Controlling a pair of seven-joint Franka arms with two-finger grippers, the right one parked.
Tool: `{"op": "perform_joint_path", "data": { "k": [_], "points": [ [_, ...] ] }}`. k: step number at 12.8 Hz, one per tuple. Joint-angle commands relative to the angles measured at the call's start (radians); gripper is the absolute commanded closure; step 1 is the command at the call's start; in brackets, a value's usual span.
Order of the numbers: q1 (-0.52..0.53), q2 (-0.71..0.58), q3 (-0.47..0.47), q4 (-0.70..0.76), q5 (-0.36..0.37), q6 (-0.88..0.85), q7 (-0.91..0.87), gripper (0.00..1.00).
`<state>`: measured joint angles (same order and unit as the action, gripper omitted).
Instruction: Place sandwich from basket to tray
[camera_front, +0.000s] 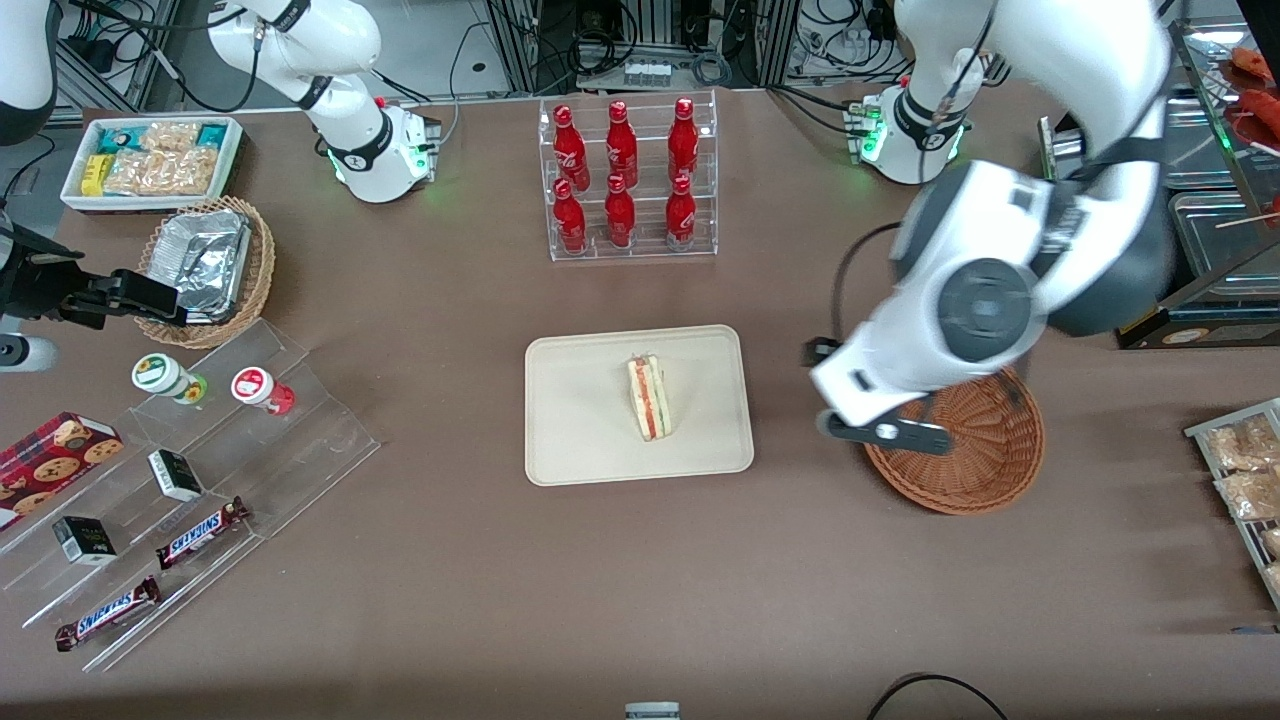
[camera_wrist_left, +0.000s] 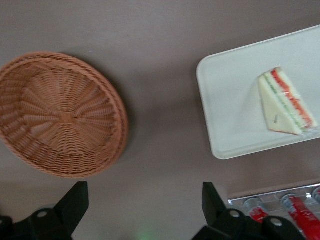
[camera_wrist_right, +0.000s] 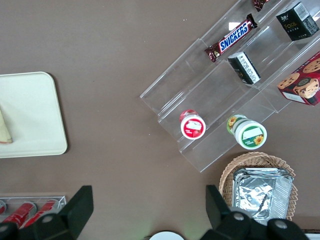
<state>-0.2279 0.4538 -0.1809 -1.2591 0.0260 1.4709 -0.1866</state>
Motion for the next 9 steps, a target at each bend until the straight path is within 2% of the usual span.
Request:
{"op": "perform_joint_path", "data": {
  "k": [1, 5, 9],
  "points": [
    [0.102, -0.092, -0.011, -0.1, 0.0, -0.001, 0.114, 0.0],
    [0.22, -0.196, -0.009, -0.179, 0.0, 0.009, 0.207, 0.0],
    [0.24, -0.41, -0.006, -0.417, 0.003, 0.11, 0.2, 0.0]
  ]
}}
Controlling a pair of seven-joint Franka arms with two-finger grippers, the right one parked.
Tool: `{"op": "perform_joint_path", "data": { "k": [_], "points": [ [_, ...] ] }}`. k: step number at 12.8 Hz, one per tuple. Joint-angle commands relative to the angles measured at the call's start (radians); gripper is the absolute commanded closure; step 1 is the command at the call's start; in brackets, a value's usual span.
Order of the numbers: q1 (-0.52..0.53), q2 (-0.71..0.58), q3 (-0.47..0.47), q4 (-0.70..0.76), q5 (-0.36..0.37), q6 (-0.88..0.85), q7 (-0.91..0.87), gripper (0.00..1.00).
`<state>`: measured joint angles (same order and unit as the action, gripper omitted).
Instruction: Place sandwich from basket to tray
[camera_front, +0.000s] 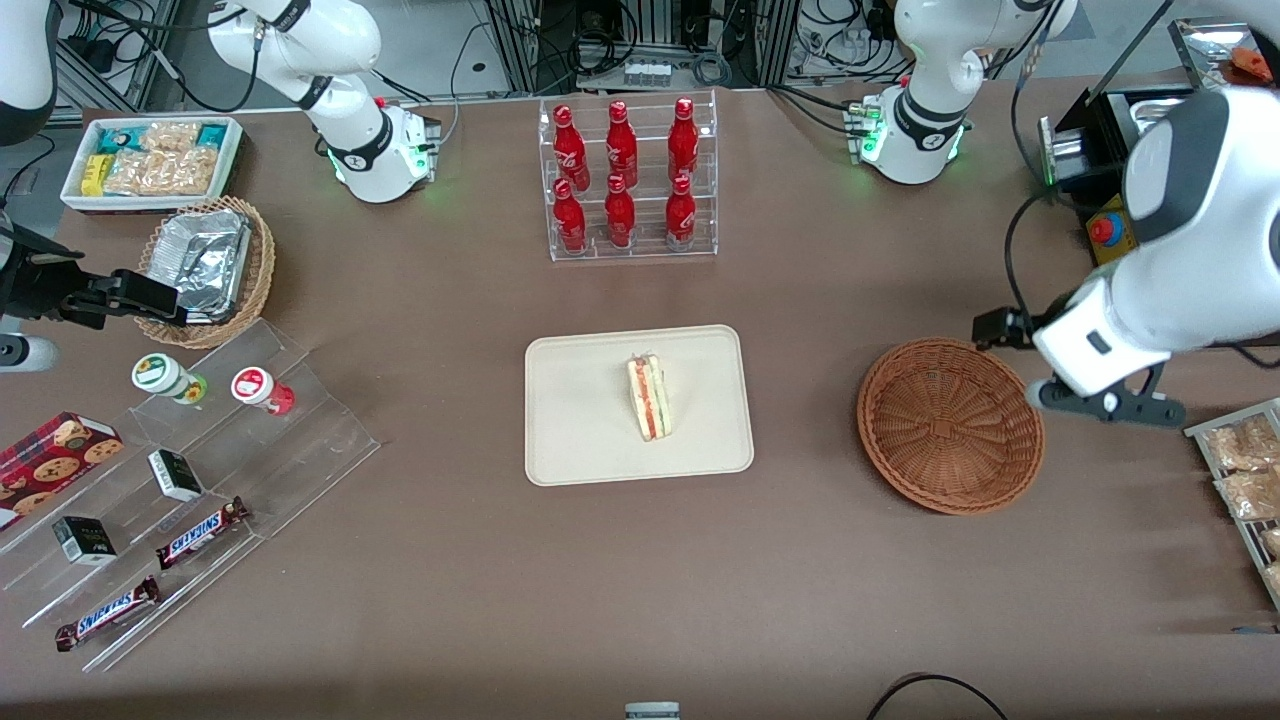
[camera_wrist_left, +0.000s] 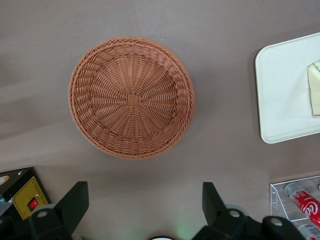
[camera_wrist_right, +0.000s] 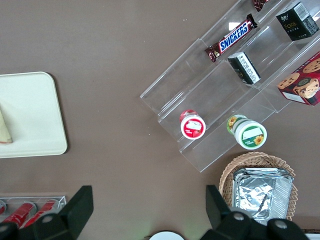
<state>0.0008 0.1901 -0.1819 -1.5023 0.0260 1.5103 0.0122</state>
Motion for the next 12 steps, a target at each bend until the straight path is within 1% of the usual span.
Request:
{"op": "perform_joint_path", "data": {
  "k": [1, 6, 7, 8, 12],
  "points": [
    [0.016, -0.19, -0.005, -0.215, 0.002, 0.077, 0.003, 0.0],
    [0.039, -0.3, -0.002, -0.223, -0.005, -0.005, -0.001, 0.0],
    [0.039, -0.307, 0.011, -0.22, -0.005, -0.01, -0.006, 0.0],
    [0.038, -0.307, 0.048, -0.214, -0.014, -0.009, -0.006, 0.0],
    [0.038, -0.29, 0.061, -0.151, -0.014, -0.012, -0.008, 0.0]
  ]
}}
